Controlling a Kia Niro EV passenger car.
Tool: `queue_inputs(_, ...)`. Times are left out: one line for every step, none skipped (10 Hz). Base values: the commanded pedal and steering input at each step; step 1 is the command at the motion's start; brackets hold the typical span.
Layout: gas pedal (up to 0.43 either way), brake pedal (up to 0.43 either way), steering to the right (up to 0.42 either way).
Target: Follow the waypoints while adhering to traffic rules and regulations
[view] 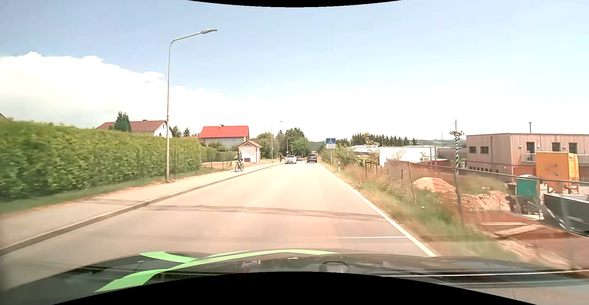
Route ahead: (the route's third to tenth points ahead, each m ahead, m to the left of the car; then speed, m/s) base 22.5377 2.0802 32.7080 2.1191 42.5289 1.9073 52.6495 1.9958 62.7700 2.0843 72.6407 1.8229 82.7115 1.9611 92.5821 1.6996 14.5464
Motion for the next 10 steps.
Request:
queue_inputs(0.11,0.0,-0.002)
queue_inputs(0.087,0.0,-0.002)
queue_inputs(0.047,0.0,-0.002)
queue_inputs(0.047,0.0,-0.002)
queue_inputs(0.047,0.0,-0.002)
queue_inputs(0.047,0.0,-0.002)
queue_inputs(0.047,0.0,-0.002)
queue_inputs(0.047,0.0,-0.002)
queue_inputs(0.047,0.0,-0.002)
queue_inputs(0.047,0.0,-0.002)
